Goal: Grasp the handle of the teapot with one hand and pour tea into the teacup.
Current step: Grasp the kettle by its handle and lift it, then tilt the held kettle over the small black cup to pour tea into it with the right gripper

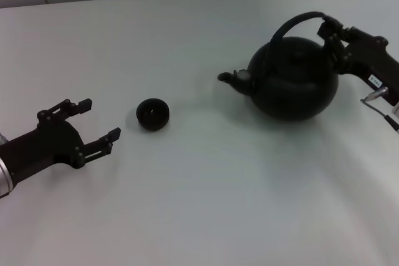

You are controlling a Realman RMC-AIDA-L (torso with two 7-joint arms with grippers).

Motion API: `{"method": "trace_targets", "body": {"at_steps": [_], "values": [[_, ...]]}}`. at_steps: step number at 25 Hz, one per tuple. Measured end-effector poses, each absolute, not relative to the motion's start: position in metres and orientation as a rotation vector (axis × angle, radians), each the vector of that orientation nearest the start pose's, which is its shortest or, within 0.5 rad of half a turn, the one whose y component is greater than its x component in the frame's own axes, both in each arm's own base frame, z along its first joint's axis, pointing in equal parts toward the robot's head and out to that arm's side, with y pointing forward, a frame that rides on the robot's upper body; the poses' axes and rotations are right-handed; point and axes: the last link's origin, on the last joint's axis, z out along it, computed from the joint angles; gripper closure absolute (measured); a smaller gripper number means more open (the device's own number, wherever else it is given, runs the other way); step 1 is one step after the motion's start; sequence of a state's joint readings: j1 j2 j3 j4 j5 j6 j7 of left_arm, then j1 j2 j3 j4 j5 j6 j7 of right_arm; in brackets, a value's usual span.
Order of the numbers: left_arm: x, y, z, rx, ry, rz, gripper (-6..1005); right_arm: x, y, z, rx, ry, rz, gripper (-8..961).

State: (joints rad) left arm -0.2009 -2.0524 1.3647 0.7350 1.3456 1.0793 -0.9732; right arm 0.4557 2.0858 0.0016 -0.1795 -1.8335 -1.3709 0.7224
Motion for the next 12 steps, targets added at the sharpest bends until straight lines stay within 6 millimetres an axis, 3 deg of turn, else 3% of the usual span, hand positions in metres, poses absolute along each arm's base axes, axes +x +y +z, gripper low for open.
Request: {"method": "trace_targets", "body": {"at_steps": [7, 12], "values": [[-0.305, 0.291, -0.031, -2.525, -0.351, -0.508, 194, 0.326, 0.32, 0.003, -1.887, 0.623, 0.926, 805], [-0.304, 0.29, -0.03, -2.56, -0.342, -0.475, 194, 0.312, 0.331, 0.004, -1.904, 0.511, 0.924, 805]]}}
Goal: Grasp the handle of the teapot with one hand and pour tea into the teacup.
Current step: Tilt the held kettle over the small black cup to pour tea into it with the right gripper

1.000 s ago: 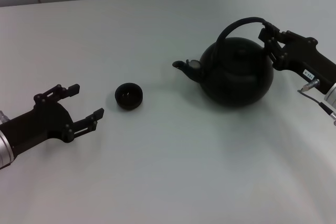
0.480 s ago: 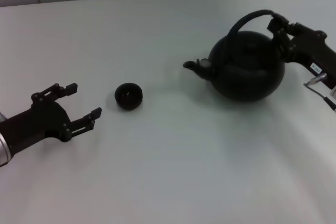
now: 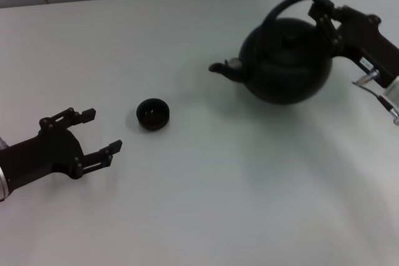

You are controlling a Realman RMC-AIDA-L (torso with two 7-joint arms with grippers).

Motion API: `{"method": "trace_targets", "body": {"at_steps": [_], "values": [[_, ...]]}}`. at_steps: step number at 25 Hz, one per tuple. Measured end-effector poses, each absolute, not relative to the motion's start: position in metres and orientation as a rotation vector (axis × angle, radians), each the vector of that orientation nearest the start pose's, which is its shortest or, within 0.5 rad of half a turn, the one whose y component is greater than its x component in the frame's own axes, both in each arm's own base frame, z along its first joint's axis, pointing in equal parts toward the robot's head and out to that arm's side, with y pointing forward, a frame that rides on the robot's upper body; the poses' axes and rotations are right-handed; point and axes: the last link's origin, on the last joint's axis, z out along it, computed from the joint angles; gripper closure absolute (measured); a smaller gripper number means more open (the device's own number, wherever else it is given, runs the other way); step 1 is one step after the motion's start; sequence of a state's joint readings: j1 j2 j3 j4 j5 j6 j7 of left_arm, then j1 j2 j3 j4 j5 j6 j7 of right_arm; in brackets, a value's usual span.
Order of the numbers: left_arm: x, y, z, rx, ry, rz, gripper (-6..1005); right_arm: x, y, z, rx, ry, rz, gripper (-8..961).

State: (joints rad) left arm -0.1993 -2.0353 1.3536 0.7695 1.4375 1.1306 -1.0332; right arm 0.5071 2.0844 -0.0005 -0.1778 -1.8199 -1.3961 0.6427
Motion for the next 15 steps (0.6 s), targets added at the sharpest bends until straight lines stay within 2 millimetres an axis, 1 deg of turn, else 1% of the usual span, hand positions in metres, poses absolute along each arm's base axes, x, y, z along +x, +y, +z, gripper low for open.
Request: {"method": "trace_targets", "body": {"at_steps": [1, 2, 4, 5, 6, 15], "values": [[-0.303, 0.29, -0.03, -2.569, -0.334, -0.464, 194, 0.305, 0.336, 0.005, -1.912, 0.464, 0.93, 805], [-0.303, 0.29, -0.03, -2.569, -0.334, -0.464, 194, 0.305, 0.336, 0.005, -1.912, 0.464, 0.93, 805], [-0.301, 0.29, -0.031, -2.574, -0.323, -0.458, 194, 0.297, 0.343, 0.007, -1.922, 0.407, 0.931, 805], [-0.301, 0.29, -0.031, -2.574, -0.323, -0.458, 194, 0.297, 0.343, 0.007, -1.922, 0.407, 0.931, 805], [-0.3, 0.29, -0.031, -2.574, -0.321, -0.458, 194, 0.291, 0.348, 0.007, -1.932, 0.376, 0.93, 805], [-0.299, 0.292, -0.03, -2.578, -0.323, -0.456, 194, 0.275, 0.364, 0.005, -1.966, 0.271, 0.89, 805]]}}
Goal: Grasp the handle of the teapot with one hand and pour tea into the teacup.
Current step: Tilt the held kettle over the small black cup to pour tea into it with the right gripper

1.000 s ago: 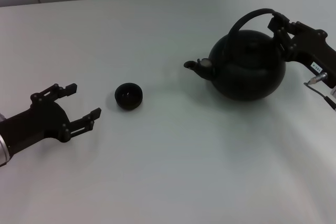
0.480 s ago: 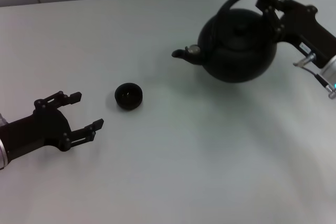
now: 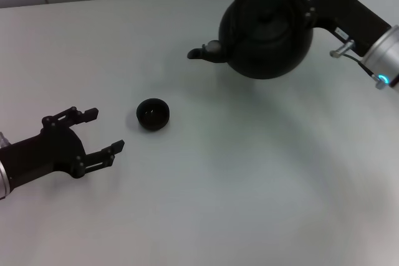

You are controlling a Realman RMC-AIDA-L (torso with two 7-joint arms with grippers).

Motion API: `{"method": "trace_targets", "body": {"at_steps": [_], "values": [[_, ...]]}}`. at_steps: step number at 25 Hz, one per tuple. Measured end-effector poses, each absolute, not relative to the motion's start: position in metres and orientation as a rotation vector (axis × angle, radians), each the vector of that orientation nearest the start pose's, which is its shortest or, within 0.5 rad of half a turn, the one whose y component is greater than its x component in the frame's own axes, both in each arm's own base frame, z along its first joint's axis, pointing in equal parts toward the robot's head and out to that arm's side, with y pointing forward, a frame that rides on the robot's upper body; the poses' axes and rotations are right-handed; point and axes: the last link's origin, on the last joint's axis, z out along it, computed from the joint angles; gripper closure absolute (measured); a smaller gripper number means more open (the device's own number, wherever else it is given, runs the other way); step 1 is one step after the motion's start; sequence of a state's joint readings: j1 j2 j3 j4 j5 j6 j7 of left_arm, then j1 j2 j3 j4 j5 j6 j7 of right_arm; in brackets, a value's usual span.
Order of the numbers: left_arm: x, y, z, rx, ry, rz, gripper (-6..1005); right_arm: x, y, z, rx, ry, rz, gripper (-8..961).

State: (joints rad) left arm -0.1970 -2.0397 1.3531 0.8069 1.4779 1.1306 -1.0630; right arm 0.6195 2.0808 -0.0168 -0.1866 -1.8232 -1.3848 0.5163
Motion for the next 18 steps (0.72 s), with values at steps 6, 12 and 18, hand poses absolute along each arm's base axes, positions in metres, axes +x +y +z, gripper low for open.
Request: {"method": "trace_targets", "body": {"at_steps": [6, 12, 18], "values": [[-0.298, 0.293, -0.03, -2.582, -0.317, -0.458, 194, 0.261, 0.375, -0.004, -2.025, 0.226, 0.865, 804], [-0.298, 0.293, -0.029, -2.581, -0.316, -0.456, 193, 0.252, 0.38, -0.011, -2.065, 0.179, 0.842, 804], [-0.299, 0.294, -0.028, -2.58, -0.314, -0.452, 193, 0.244, 0.386, -0.021, -2.128, 0.131, 0.794, 804]]}}
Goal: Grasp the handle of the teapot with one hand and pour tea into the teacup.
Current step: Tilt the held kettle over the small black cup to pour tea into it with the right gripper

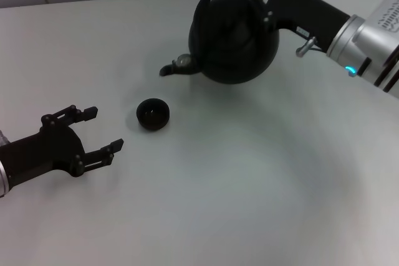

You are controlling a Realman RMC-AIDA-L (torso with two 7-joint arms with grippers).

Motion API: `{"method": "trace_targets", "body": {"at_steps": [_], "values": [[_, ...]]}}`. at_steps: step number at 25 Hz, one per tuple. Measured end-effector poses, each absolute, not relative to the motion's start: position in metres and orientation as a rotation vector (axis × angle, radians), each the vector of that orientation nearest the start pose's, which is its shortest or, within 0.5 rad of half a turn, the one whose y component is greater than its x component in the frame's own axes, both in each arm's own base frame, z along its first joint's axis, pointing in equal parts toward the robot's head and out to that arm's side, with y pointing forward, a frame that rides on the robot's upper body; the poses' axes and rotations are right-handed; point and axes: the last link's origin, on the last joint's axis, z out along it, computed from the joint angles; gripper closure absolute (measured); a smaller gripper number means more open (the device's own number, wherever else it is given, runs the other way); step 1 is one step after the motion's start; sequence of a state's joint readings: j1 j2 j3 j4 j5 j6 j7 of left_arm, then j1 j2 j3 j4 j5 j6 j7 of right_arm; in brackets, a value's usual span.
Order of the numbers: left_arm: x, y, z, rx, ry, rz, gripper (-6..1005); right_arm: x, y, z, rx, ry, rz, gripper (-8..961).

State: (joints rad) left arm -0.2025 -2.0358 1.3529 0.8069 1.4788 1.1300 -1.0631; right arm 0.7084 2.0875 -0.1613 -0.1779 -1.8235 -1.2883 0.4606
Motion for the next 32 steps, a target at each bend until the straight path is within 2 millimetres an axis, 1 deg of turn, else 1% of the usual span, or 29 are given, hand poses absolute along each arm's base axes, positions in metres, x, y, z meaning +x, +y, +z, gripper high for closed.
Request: {"method": "trace_targets", "body": {"at_steps": [8, 22, 25, 32], "values": [[-0.299, 0.294, -0.028, -2.58, -0.312, -0.452, 193, 0.24, 0.387, -0.026, -2.167, 0.075, 0.757, 804], [-0.299, 0.294, -0.028, -2.58, -0.311, -0.451, 193, 0.232, 0.392, -0.025, -2.199, 0.009, 0.74, 807], [-0.299, 0.294, -0.028, -2.58, -0.313, -0.45, 193, 0.231, 0.393, -0.023, -2.199, 0.0, 0.742, 807], [-0.299, 0.294, -0.028, -2.581, -0.314, -0.452, 193, 0.232, 0.392, -0.022, -2.224, -0.028, 0.724, 809]]}}
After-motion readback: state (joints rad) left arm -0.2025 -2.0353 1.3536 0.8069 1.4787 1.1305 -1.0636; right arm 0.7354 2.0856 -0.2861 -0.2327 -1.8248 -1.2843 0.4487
